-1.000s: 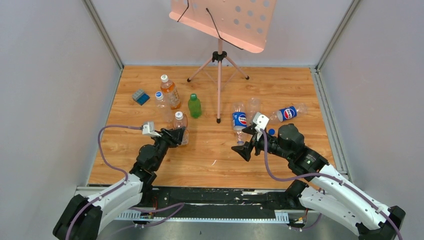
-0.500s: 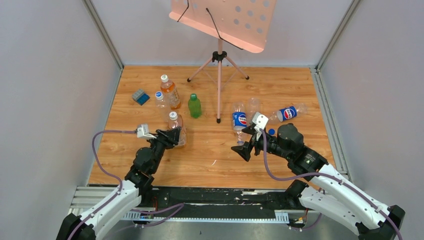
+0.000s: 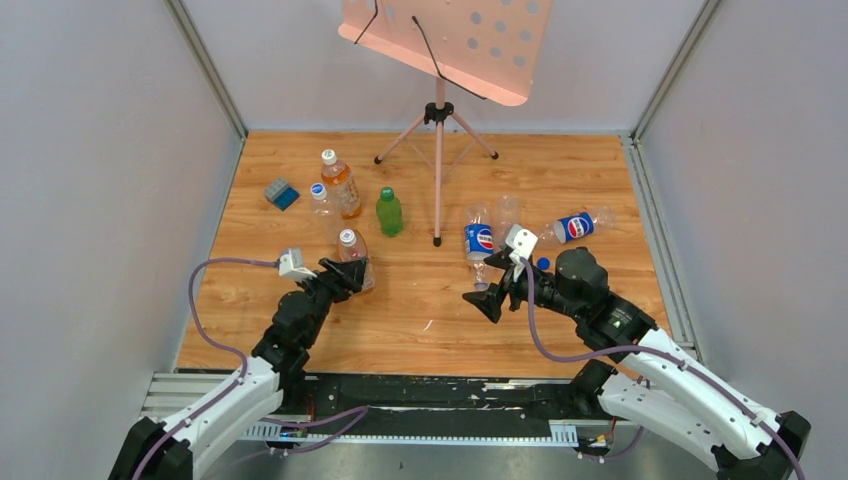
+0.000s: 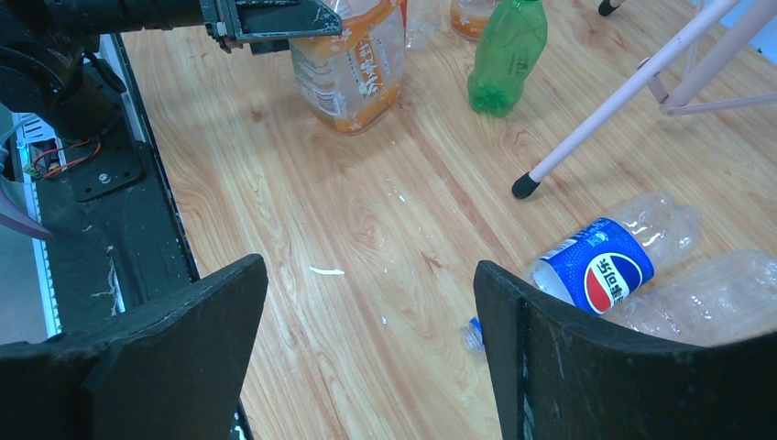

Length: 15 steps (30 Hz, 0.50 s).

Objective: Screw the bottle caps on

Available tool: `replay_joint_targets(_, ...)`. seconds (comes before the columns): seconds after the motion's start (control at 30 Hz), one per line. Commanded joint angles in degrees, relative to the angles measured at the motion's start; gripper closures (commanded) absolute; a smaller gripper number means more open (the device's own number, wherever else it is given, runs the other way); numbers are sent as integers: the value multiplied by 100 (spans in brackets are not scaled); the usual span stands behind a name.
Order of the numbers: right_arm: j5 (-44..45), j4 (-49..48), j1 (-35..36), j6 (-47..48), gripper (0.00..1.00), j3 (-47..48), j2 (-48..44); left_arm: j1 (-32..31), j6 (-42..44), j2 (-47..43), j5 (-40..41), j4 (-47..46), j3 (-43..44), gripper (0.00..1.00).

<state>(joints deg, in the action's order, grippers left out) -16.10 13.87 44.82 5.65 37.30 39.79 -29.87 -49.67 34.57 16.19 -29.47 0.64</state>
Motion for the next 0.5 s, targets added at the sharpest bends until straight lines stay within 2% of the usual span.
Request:
replay_joint_targets(0.0,67,-144,18,-101,15,61,-125,40,5,-375,122,851,257,8)
replay_joint_targets(0.17,234,-16,18,-282,12,173,-138,39,44,-1002,203,1900,610,1)
replay_joint_targets(0.3,535,58,18,-495,5,223,-123,38,105,-1621,218,2899,1000,0)
replay_joint_targets(0.47,1171,101,18,-878,2,234,-47,36,241,-1957,153,3991,1606,0)
